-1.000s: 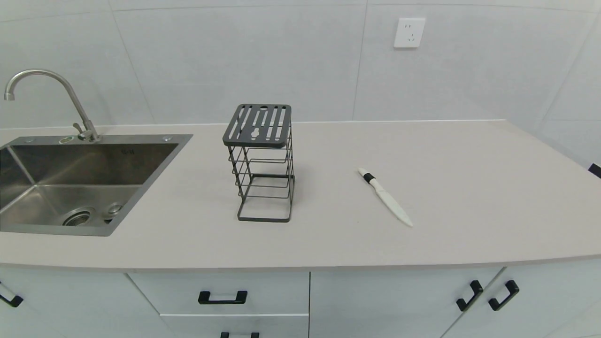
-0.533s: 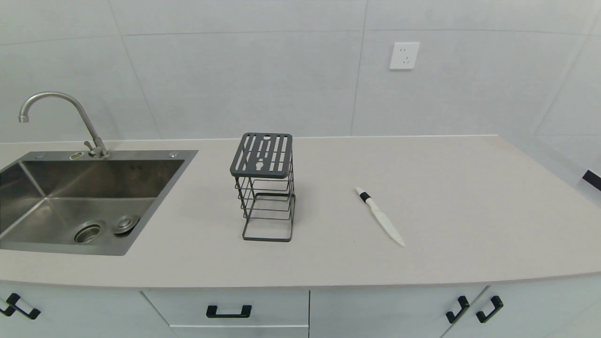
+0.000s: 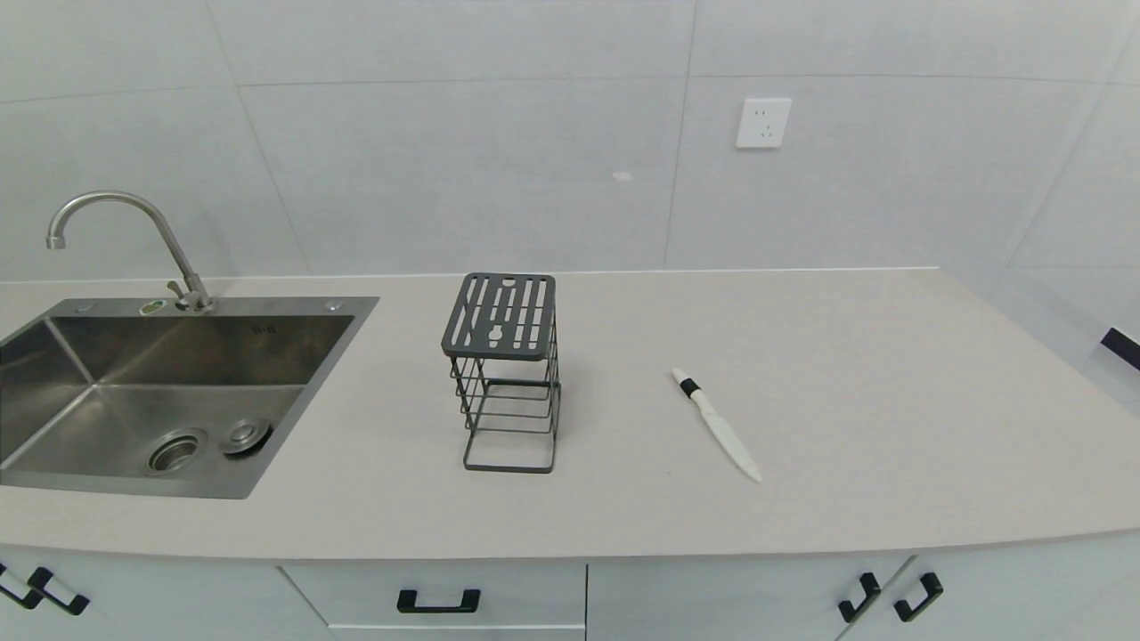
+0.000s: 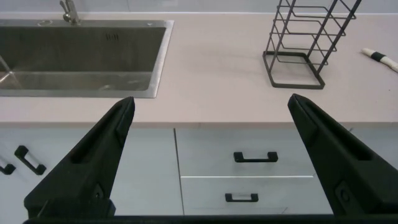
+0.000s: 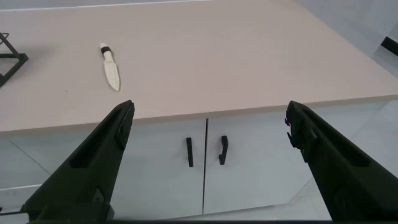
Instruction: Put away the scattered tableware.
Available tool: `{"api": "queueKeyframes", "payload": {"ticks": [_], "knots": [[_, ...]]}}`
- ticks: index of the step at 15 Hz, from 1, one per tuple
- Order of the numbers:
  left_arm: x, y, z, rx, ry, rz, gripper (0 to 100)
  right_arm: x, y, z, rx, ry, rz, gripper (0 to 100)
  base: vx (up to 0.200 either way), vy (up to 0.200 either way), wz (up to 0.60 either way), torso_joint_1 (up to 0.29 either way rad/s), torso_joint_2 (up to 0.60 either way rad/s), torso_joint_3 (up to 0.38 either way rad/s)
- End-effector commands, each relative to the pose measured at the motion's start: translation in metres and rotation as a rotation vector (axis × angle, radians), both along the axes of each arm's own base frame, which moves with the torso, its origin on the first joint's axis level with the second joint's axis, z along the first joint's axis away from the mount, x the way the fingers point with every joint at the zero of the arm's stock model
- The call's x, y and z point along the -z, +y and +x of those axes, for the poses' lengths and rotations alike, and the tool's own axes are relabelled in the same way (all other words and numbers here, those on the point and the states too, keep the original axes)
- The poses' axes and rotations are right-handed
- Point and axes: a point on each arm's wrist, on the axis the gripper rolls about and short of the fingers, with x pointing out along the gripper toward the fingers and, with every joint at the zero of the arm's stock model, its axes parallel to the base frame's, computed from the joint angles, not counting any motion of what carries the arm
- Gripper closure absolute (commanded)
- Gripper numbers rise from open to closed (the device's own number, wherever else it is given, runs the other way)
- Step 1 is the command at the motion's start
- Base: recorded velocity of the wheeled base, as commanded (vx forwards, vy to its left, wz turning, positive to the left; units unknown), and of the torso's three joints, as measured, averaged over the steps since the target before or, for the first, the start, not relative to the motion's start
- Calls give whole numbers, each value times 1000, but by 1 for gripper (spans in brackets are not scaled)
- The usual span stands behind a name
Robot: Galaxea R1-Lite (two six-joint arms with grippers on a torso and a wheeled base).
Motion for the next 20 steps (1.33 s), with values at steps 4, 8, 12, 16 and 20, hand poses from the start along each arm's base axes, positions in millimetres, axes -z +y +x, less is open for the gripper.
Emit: {"api": "queueKeyframes", "payload": {"ticks": [4, 8, 12, 16, 20], "knots": [[0, 0, 0, 0, 1, 0, 0, 0, 0, 0, 0, 1, 0, 0, 0, 0, 0, 0, 0, 0], [0, 0, 0, 0, 1, 0, 0, 0, 0, 0, 0, 0, 0, 0, 0, 0, 0, 220, -9, 213], [0, 0, 0, -1, 1, -2, 0, 0, 0, 0, 0, 1, 0, 0, 50, 0, 0, 202, -21, 173], [0, 0, 0, -6, -2, -26, 0, 0, 0, 0, 0, 0, 0, 0, 150, 0, 0, 33, -2, 29], [0, 0, 0, -6, -2, -36, 0, 0, 0, 0, 0, 0, 0, 0, 0, 0, 0, 0, 0, 0]]}}
